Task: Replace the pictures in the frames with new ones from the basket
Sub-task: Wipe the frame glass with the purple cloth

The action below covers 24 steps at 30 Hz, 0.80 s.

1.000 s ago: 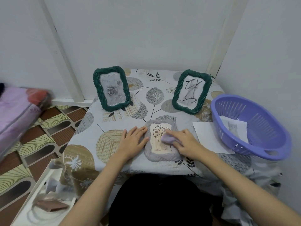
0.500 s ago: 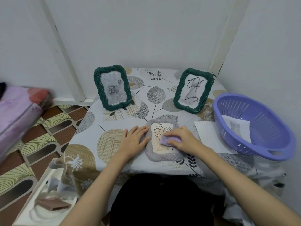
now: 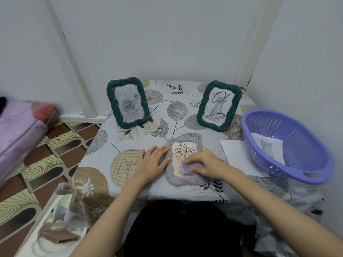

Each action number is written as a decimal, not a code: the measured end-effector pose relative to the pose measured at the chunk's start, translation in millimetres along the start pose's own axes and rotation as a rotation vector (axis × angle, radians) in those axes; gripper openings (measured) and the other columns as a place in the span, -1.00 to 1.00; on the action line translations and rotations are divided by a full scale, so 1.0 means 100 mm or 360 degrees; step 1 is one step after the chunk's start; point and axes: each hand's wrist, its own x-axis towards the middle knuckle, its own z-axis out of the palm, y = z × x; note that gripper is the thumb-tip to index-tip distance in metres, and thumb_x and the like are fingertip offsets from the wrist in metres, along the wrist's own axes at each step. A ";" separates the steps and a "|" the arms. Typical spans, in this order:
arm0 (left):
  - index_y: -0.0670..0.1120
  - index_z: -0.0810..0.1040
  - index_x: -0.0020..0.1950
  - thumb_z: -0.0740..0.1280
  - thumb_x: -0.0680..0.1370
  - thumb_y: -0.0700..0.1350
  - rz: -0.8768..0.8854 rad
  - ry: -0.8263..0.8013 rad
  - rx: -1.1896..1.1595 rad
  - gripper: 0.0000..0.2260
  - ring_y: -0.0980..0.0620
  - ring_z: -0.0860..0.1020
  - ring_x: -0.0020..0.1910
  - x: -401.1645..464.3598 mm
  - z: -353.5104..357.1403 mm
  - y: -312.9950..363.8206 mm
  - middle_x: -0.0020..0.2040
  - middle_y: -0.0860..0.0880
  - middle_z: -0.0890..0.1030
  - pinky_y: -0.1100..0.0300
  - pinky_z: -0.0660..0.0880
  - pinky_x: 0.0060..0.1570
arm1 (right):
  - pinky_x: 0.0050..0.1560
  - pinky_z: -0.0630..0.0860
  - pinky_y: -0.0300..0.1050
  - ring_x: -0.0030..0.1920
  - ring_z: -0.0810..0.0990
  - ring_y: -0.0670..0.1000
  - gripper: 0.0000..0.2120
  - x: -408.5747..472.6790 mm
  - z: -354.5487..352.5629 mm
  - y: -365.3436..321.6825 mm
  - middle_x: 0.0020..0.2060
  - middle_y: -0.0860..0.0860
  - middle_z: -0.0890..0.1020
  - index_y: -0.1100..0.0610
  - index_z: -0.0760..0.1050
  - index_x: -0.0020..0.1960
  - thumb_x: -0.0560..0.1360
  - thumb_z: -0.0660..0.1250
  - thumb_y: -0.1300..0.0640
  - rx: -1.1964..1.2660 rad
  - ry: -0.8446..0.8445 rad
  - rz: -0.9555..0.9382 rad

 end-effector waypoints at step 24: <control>0.18 0.20 0.43 -0.06 0.44 0.28 -0.0027 -0.0062 -0.0089 -0.43 0.11 0.09 0.50 0.00 -0.02 0.01 0.47 0.23 0.22 -0.11 -0.09 0.48 | 0.08 0.40 -0.08 0.10 0.44 0.14 -0.65 0.19 -0.22 -0.12 -0.12 0.08 0.39 0.00 0.55 0.12 0.34 0.44 0.13 -0.0295 0.0185 0.0360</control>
